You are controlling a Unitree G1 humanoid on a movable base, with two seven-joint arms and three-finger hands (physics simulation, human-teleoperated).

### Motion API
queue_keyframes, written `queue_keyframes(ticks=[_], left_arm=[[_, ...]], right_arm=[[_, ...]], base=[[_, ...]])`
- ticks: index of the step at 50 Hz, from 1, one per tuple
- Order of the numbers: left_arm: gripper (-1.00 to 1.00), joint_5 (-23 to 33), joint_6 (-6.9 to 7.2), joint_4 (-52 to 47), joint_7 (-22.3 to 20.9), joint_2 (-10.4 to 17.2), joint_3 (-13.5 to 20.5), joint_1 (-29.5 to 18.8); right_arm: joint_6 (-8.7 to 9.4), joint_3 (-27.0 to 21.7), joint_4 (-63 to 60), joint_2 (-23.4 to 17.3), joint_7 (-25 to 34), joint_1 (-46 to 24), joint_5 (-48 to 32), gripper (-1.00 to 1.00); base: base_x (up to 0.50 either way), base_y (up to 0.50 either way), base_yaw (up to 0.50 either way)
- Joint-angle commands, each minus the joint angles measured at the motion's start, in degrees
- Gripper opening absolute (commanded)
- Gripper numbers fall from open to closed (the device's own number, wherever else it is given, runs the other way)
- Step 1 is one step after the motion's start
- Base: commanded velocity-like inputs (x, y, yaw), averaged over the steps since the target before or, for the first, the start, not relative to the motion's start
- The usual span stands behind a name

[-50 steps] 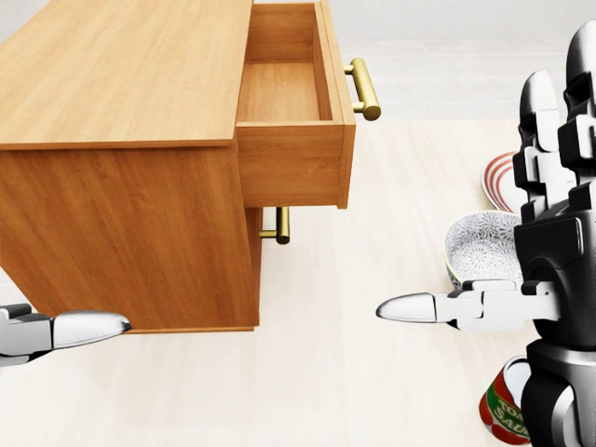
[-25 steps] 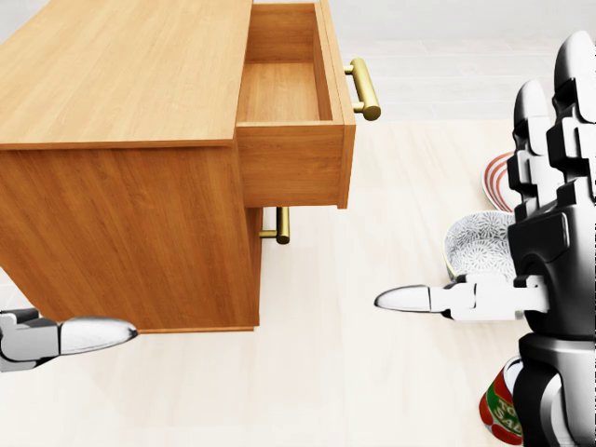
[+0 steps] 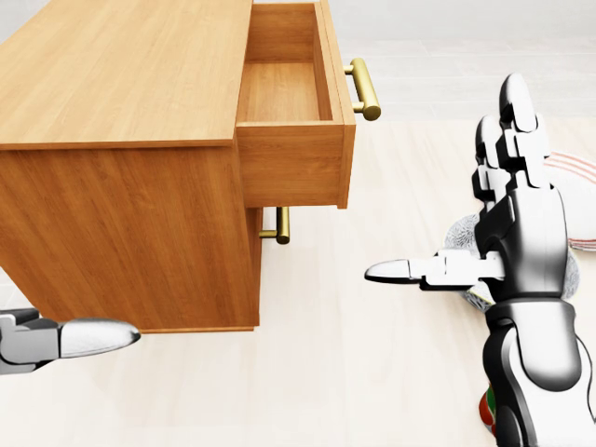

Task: Close the top drawer of the cabinet.

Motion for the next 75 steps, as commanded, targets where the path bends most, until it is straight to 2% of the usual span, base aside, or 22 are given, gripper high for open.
queue_keyframes(ticks=[1,28,56,75], left_arm=[[1.00,-0.17,0.00,-0.35,0.11,0.03,-0.03,-0.46],[1.00,-0.04,0.00,1.09,-0.23,-0.15,-0.05,0.26],[1.00,0.06,0.00,1.40,-0.28,-0.22,-0.20,0.55],[1.00,0.47,0.00,2.47,-0.65,-0.27,-0.86,1.00]], right_arm=[[0.00,2.30,8.63,0.75,-0.97,-1.55,-1.28,1.00],[0.00,5.05,19.57,2.64,-1.68,-6.80,-2.31,1.00],[0.00,5.56,19.86,2.84,-1.72,-7.22,-3.11,1.00],[0.00,4.53,33.82,2.20,-4.22,-16.18,-2.41,1.00]], base=[[0.00,0.00,0.00],[0.00,0.00,0.00],[0.00,0.00,0.00],[0.00,0.00,0.00]])
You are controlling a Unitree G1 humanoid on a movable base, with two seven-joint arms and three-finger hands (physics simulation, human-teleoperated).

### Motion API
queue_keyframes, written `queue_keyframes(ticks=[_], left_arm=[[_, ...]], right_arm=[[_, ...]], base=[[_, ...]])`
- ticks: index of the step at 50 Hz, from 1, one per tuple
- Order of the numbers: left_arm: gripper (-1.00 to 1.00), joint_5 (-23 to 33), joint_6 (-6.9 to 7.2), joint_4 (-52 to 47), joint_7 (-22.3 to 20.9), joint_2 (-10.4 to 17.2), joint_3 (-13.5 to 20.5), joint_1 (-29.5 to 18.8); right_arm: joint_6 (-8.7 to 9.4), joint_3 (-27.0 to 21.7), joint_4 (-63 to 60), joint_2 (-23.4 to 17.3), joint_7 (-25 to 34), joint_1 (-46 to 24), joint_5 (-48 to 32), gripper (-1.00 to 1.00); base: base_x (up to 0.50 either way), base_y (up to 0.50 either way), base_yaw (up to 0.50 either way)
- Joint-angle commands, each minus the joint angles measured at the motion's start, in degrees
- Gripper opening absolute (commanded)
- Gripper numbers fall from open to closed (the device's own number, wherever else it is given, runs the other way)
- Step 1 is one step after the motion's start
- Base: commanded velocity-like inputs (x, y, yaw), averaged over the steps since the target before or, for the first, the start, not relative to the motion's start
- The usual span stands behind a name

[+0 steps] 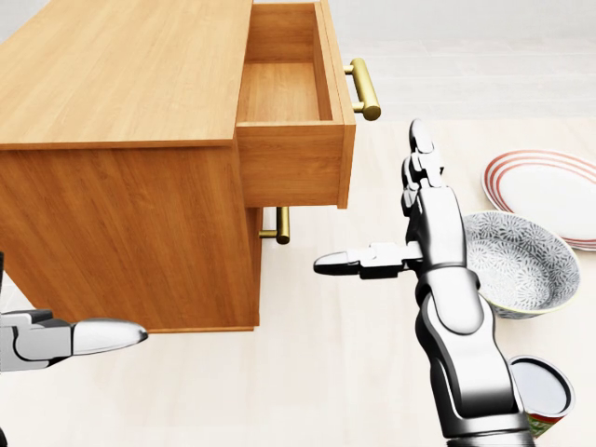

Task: Close the top drawer of the cabinet.

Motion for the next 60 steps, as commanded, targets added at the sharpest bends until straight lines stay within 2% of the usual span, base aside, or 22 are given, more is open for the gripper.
queue_keyframes(ticks=[1,9,26,45,60], left_arm=[[1.00,0.43,0.00,-0.07,-0.16,-0.01,-0.56,0.25],[1.00,0.63,0.00,0.07,-0.37,-0.15,-0.65,0.29],[1.00,1.04,0.00,0.20,-0.58,-0.26,-0.93,0.30],[1.00,1.08,0.00,-0.02,-0.63,-0.34,-1.02,0.39],[1.00,1.14,0.00,0.82,-1.05,-0.41,-0.91,0.66]], right_arm=[[0.00,-0.28,6.79,-0.38,-1.21,-5.09,0.53,1.00],[0.00,0.15,3.17,-0.63,-1.33,-5.55,0.57,1.00],[0.00,3.16,-17.96,1.17,-0.04,-3.08,-1.81,1.00],[0.00,1.93,-3.12,1.97,-0.18,-5.67,-1.55,1.00],[0.00,3.25,0.26,2.94,-0.77,-7.41,-2.10,1.00]], base=[[0.00,0.00,0.00],[0.00,0.00,0.00],[0.00,0.00,0.00],[0.00,0.00,0.00],[0.00,0.00,0.00]])
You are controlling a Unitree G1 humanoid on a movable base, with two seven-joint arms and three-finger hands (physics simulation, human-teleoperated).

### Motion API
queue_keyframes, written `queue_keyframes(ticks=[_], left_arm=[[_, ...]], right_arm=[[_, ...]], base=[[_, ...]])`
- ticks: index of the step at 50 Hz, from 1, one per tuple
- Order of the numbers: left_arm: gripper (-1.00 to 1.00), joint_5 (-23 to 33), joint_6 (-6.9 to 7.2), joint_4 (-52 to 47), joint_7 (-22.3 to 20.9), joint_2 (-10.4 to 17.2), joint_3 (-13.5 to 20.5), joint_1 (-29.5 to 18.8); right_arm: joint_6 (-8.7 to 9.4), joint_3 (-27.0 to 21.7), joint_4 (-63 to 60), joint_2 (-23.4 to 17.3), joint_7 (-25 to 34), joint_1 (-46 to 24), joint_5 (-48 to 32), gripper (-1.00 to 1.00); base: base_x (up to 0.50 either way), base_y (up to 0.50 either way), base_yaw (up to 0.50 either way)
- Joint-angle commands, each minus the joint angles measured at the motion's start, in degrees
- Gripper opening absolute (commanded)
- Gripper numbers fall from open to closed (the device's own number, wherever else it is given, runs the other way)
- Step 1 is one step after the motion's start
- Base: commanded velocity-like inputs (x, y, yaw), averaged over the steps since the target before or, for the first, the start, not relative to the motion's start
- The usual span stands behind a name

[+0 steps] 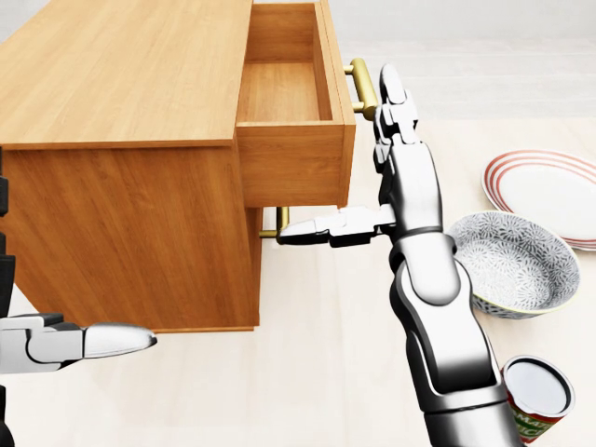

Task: Close the top drawer of the cabinet.

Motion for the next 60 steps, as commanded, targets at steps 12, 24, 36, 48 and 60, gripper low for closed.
queue_keyframes(ticks=[12,24,36,48,60], left_arm=[[1.00,0.09,0.00,-0.16,-0.11,-0.04,-0.21,0.07],[1.00,-0.06,0.00,-0.07,-0.34,-0.06,-0.15,0.17],[1.00,0.26,0.00,0.17,-0.69,-0.09,-0.54,0.27],[1.00,0.31,0.00,0.66,-0.79,-0.10,-0.48,0.09],[1.00,0.26,0.00,0.67,-0.93,-0.09,-0.42,0.20]], right_arm=[[0.00,0.56,5.73,1.20,-0.37,-3.03,-0.13,1.00],[0.00,0.83,6.86,1.58,-0.57,-4.14,-0.31,1.00],[0.00,2.41,7.04,3.07,-0.63,-4.61,-1.33,1.00],[0.00,3.85,8.41,4.92,-0.02,-4.27,-2.44,1.00],[0.00,4.91,10.23,6.70,1.19,-4.39,-3.57,1.00]], base=[[0.00,0.00,0.00],[0.00,0.00,0.00],[0.01,0.00,0.00],[0.00,0.00,0.00],[0.00,0.00,0.00]])
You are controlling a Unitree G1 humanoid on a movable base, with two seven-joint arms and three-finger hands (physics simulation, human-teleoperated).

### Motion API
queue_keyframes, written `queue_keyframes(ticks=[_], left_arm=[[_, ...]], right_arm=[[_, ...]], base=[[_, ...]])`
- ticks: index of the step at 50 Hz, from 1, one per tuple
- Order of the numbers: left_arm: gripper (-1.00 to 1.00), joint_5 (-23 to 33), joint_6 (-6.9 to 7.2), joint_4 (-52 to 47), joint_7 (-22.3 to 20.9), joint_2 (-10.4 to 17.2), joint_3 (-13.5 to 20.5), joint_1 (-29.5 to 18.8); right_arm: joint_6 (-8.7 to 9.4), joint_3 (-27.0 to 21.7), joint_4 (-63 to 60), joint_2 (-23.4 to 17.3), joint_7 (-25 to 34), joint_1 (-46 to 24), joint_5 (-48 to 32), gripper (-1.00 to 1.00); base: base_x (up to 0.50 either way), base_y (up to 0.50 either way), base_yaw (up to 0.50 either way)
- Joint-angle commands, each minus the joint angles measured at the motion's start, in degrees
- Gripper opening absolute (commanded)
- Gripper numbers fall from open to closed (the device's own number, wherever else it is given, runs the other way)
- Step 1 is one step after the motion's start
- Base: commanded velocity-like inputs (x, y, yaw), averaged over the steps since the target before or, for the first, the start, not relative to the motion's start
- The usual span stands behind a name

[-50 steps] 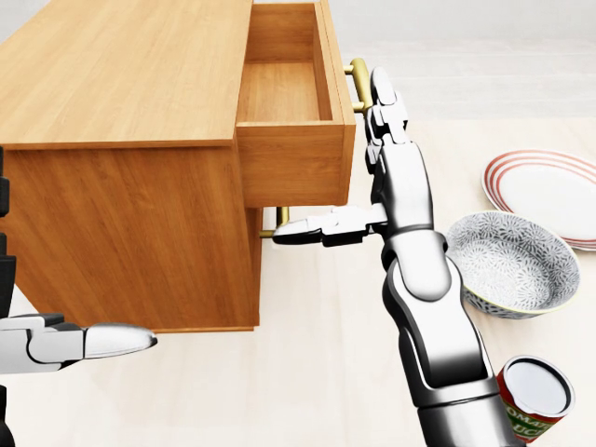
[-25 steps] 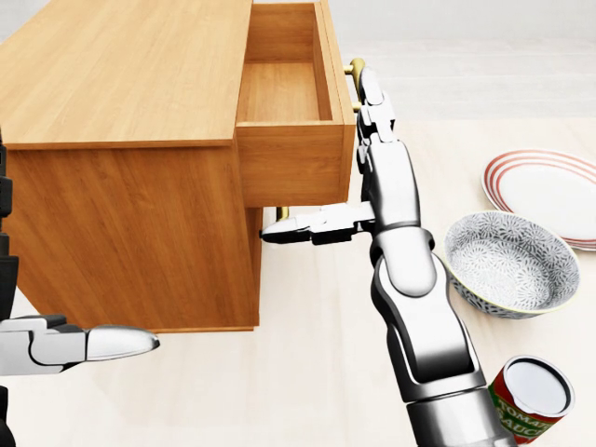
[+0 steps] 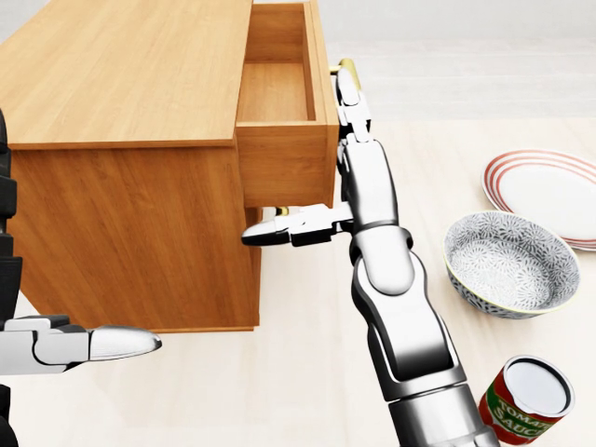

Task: Close the top drawer of the cabinet.

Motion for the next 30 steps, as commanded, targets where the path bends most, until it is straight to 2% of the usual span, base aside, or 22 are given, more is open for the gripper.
queue_keyframes(ticks=[1,30], left_arm=[[1.00,0.02,0.00,0.60,-0.26,-0.02,0.01,0.03],[1.00,0.23,0.00,-0.16,-0.08,-0.05,-0.28,-0.03]], right_arm=[[0.00,2.89,3.20,2.39,3.11,-0.04,-0.09,1.00],[0.00,3.64,4.78,4.29,3.99,-0.36,-1.43,1.00]], base=[[0.00,0.00,0.00],[0.00,0.00,0.00]])
